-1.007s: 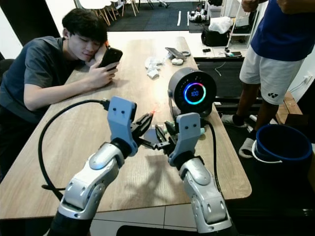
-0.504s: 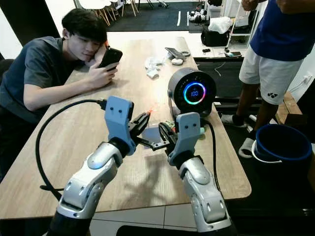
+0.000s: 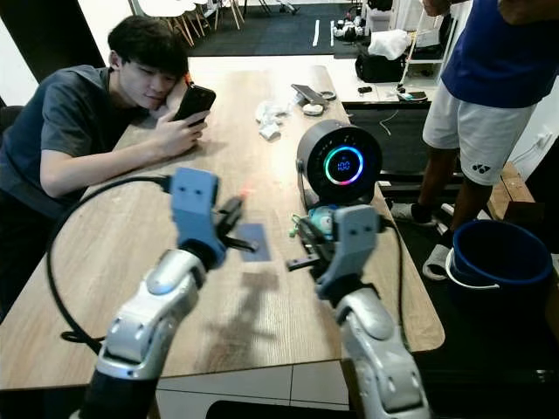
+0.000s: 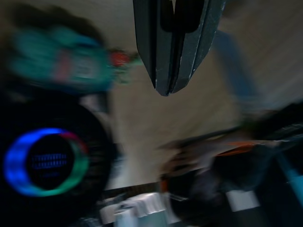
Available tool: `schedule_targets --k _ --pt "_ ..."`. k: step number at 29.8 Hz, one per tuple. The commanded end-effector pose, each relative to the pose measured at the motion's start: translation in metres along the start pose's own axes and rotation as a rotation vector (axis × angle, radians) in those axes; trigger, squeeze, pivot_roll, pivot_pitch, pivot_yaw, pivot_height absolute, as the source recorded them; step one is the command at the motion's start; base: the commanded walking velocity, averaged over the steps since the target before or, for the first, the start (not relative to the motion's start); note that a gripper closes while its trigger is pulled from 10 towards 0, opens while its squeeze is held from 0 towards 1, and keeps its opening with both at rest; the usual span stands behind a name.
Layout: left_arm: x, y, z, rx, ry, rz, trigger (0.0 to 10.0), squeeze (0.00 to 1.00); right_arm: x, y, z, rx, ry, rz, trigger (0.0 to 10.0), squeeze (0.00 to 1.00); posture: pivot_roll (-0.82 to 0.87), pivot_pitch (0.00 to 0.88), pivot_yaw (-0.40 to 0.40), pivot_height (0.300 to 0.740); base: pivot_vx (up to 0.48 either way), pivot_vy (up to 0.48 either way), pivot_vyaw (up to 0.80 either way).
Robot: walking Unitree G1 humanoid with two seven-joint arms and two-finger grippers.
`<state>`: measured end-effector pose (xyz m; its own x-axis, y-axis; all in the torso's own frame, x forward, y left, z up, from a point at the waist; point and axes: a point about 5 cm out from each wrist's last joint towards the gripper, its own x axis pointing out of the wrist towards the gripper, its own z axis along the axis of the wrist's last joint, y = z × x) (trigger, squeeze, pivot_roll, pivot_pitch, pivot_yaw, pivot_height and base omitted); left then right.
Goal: Hang keys on a hook
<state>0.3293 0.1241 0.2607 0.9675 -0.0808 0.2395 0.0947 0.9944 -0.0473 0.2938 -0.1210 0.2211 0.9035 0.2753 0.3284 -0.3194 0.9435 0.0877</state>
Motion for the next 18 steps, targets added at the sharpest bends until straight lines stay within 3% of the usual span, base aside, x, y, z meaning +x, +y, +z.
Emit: schedule_targets --k 1,2,5,8,11,18 --pt "0.002 0.021 0.000 0.020 0.012 0.116 10.0 0.00 -0.006 -0.011 0.005 -0.010 -0.033 -0.091 10.0 0.00 -0.01 0.211 0.099 0.740 0.000 0.000 0.00" --pt "0.002 0.021 0.000 0.020 0.012 0.116 10.0 0.00 -0.006 -0.011 0.005 -0.010 -0.033 -0.091 10.0 0.00 -0.01 0.211 0.099 0.740 0.000 0.000 0.00" --pt "0.004 0.043 0.009 0.137 -0.026 0.236 10.0 0.00 -0.013 -0.031 -0.002 -0.016 -0.009 -0.234 10.0 0.00 -0.01 0.206 0.102 0.740 0.000 0.000 0.00" --pt "0.005 0.045 0.012 0.169 -0.043 0.242 10.0 0.00 -0.014 -0.035 -0.005 -0.015 0.003 -0.258 10.0 0.00 -0.01 0.206 0.102 0.740 0.000 0.000 0.00" --pt "0.003 0.036 0.013 0.256 -0.069 0.159 10.0 0.00 -0.016 -0.035 -0.012 -0.015 0.030 -0.258 10.0 0.00 0.00 0.201 0.102 0.740 0.000 0.000 0.00" --pt "-0.003 0.020 0.005 0.219 -0.041 0.081 10.0 0.00 -0.017 -0.026 -0.017 0.002 0.040 -0.233 10.0 0.00 0.01 0.195 0.093 0.740 0.000 0.000 0.00"
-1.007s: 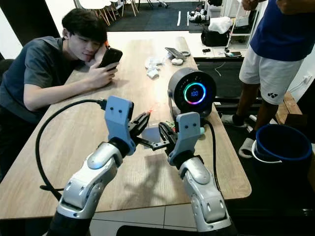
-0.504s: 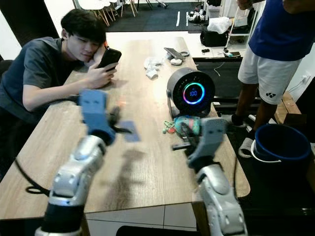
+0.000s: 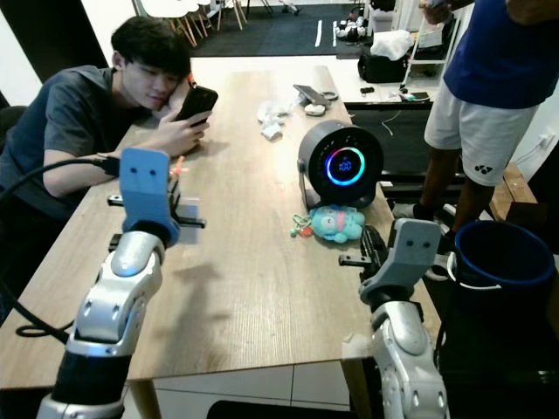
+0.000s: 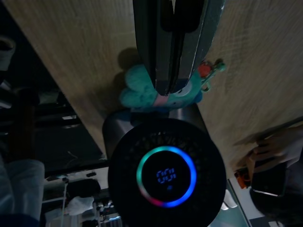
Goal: Hang keys on a hook
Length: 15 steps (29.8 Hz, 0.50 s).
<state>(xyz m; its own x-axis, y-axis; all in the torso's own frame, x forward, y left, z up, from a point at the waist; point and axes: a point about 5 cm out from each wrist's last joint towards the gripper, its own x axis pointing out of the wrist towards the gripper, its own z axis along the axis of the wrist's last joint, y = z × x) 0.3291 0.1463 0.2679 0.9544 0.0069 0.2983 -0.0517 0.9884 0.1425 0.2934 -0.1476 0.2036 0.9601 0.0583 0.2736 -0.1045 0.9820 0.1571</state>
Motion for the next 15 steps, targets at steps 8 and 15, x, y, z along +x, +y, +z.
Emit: schedule_targets --k 8,15 --pt "-0.012 -0.020 -0.009 -0.128 0.074 -0.049 10.0 0.00 -0.006 0.011 -0.008 -0.051 -0.003 0.068 10.0 0.00 0.00 0.189 0.092 0.740 0.000 0.000 0.00" --pt "-0.014 -0.020 -0.014 -0.146 0.085 -0.054 10.0 0.00 -0.010 0.016 -0.008 -0.113 -0.032 0.084 10.0 0.00 0.00 0.187 0.101 0.740 0.000 0.000 0.00"
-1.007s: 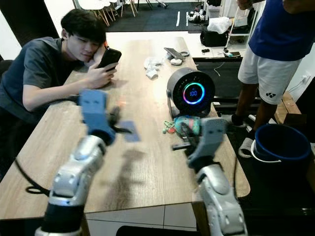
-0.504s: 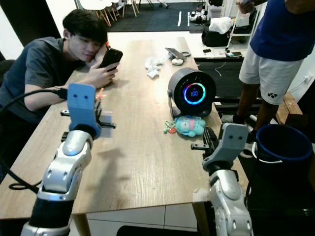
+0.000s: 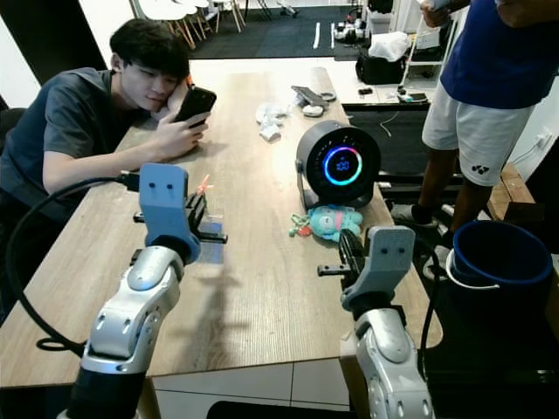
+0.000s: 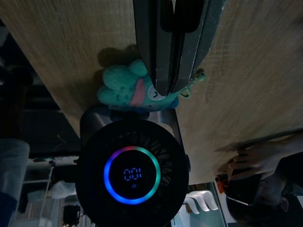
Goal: Hang keys on a hook
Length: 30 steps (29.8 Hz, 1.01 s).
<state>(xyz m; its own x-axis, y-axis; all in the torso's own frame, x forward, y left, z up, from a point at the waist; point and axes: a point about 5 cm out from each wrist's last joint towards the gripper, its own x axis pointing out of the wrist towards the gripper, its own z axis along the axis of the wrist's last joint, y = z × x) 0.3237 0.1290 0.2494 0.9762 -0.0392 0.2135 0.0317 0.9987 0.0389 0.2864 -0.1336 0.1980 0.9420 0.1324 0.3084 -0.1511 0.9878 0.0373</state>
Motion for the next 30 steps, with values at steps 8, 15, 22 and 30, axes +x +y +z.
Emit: schedule_targets --k 8,15,22,30 --pt "-0.018 -0.003 -0.009 0.001 -0.016 -0.069 10.0 0.00 -0.007 0.001 0.006 -0.072 -0.061 -0.012 10.0 0.00 -0.01 0.186 0.106 0.740 0.000 0.000 0.00" --pt "-0.025 -0.009 -0.016 0.024 -0.006 -0.128 10.0 0.00 -0.008 -0.010 0.012 -0.093 -0.084 -0.052 10.0 0.00 -0.01 0.184 0.119 0.740 0.000 0.000 0.00" --pt "-0.024 -0.017 -0.019 0.025 -0.002 -0.181 10.0 0.00 -0.006 -0.025 0.016 -0.128 -0.102 -0.095 10.0 0.00 -0.02 0.176 0.129 0.740 0.000 0.000 0.00" --pt "-0.024 -0.024 -0.026 0.041 0.016 -0.245 10.0 0.00 -0.008 -0.026 0.013 -0.143 -0.087 -0.094 10.0 0.00 -0.05 0.163 0.140 0.740 0.000 0.000 0.00"
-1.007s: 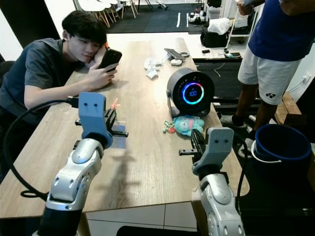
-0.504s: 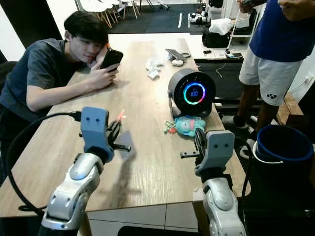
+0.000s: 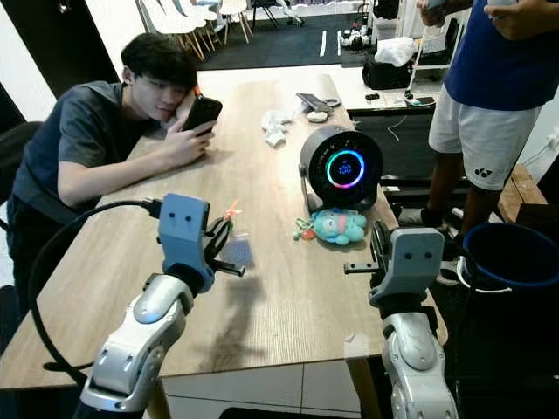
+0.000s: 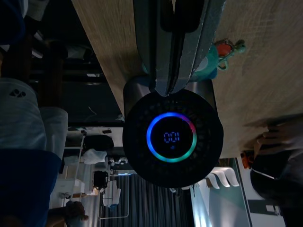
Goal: Hang keys on a hook
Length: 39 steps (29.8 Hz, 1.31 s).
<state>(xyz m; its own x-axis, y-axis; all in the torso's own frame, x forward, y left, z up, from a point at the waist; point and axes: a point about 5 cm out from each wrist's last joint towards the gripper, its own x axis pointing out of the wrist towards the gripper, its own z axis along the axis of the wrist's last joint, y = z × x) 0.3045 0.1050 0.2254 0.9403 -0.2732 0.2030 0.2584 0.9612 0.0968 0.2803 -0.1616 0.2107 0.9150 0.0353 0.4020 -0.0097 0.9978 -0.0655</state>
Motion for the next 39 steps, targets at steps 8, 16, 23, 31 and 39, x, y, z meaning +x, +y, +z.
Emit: schedule_targets --k 8,16,23,31,39 --pt "-0.008 0.003 -0.018 0.070 0.059 -0.025 10.0 0.00 -0.004 0.009 -0.013 0.015 0.048 0.048 10.0 0.00 -0.03 0.150 0.130 0.740 0.000 0.000 0.00" --pt "-0.018 0.015 -0.018 0.088 0.073 0.022 10.0 0.00 0.000 0.026 -0.021 0.042 0.069 0.131 10.0 0.00 0.03 0.148 0.094 0.740 0.000 0.000 0.00" --pt "-0.027 0.022 -0.016 0.102 0.076 0.066 10.0 0.00 0.000 0.040 -0.024 0.078 0.078 0.179 10.0 0.00 0.09 0.170 0.072 0.740 0.000 0.000 0.00" --pt "-0.035 0.029 -0.017 0.087 0.097 0.103 10.0 0.00 0.000 0.038 -0.029 0.066 0.098 0.200 10.0 0.00 0.10 0.180 0.059 0.740 0.000 0.000 0.00" --pt "-0.036 0.036 -0.024 0.062 0.135 0.131 10.0 0.00 -0.002 0.041 -0.037 0.069 0.119 0.213 10.0 0.00 0.09 0.163 0.056 0.740 0.000 0.000 0.00"
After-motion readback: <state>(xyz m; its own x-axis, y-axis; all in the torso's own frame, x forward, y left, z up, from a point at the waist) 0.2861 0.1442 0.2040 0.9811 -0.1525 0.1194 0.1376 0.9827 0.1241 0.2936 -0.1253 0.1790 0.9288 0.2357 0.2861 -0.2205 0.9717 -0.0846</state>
